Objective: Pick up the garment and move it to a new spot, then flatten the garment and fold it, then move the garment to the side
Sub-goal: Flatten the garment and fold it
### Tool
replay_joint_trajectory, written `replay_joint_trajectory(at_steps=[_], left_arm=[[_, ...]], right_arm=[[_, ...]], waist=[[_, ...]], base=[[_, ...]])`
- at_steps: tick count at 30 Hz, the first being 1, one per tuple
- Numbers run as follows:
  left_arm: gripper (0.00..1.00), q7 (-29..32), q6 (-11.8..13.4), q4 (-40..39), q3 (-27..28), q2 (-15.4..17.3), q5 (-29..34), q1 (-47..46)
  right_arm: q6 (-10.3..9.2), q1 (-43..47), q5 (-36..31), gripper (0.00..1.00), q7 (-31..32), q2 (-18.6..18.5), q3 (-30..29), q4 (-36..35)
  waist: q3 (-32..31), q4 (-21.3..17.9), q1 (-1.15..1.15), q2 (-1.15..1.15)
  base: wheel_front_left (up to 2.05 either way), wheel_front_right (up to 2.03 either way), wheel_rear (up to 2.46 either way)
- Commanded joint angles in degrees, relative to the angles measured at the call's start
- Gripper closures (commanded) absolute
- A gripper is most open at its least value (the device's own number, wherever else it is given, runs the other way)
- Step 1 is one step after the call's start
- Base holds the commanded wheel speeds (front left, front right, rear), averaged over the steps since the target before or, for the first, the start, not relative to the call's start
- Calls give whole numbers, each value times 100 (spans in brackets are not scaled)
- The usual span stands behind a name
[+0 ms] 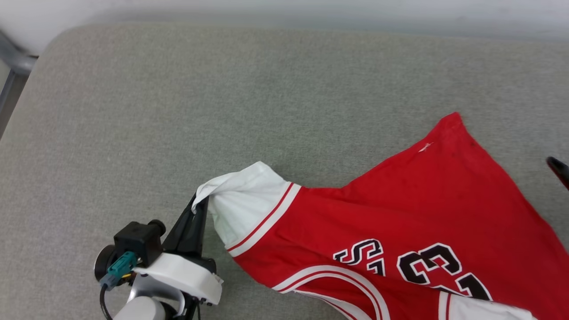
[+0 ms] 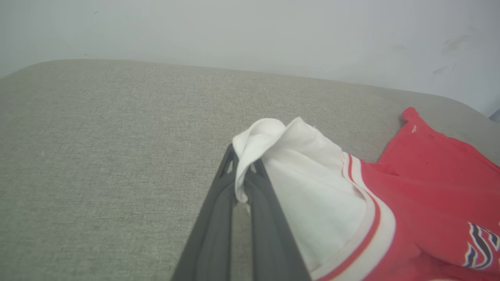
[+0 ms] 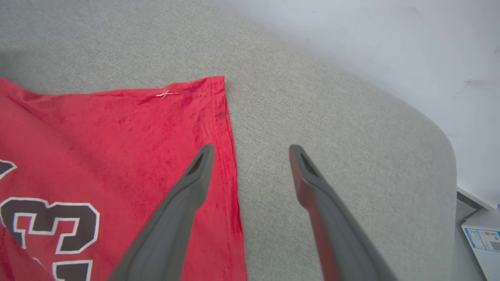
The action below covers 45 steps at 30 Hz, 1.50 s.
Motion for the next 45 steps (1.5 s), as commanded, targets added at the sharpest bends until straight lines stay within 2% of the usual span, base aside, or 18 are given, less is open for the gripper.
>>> replay_joint_trajectory(at_steps=[1,8,12,15,20,25,28,29,30,31,38,45], left_arm=[[100,-16,2,-41,-15,-52,52,-115],[100,-40,-36,-114,-167,-225,187,-395],[100,-69,-46,-102,-240,-331,239,-540],[100,-83,-62,-78,-279,-412,273,-631],[100,-118,-107,4,-308,-532,292,-768],[100,-139,-150,110,-332,-620,335,-863],[100,-155,-159,144,-317,-625,330,-857],[100,-160,-155,157,-302,-621,325,-847],[100,-164,-145,171,-284,-610,323,-829],[100,-170,-142,188,-274,-599,321,-808],[100,-174,-194,294,-236,-502,304,-748],[100,-16,-204,227,-153,-136,359,-697]], right_arm=[[-4,-378,9,0,212,-108,320,45],[-4,-2262,-77,0,1357,-391,2007,871],[-4,-3114,-108,0,1647,-260,2776,1549],[-4,-3615,-152,0,1593,-75,3169,2071],[-4,-4094,-104,0,1353,228,3644,2880],[-4,-3955,10,0,1329,255,4366,3535],[-2,-3867,167,0,1369,239,4616,3675],[5,-3860,228,4,1337,220,4699,3703],[5,-3887,286,70,1270,204,4747,3723],[5,-3927,345,100,1203,184,4788,3742],[-7,-4291,666,100,151,153,4734,3707],[-5,-4153,1005,100,-953,39,4772,3192]], waist=[[169,145,-1,0],[540,446,-1,0],[746,611,-1,0],[901,710,-1,0],[1111,850,-1,0],[1193,932,-1,0],[1189,934,-1,0],[1181,920,-1,0],[1166,897,-1,0],[1143,874,-1,0],[757,664,-1,0],[86,372,-1,0]], base=[[0,0,0],[0,0,0],[0,0,0],[0,0,0],[0,0,0],[0,0,0],[0,0,0],[0,0,0],[0,0,0],[0,0,0],[0,0,0],[0,0,0]])
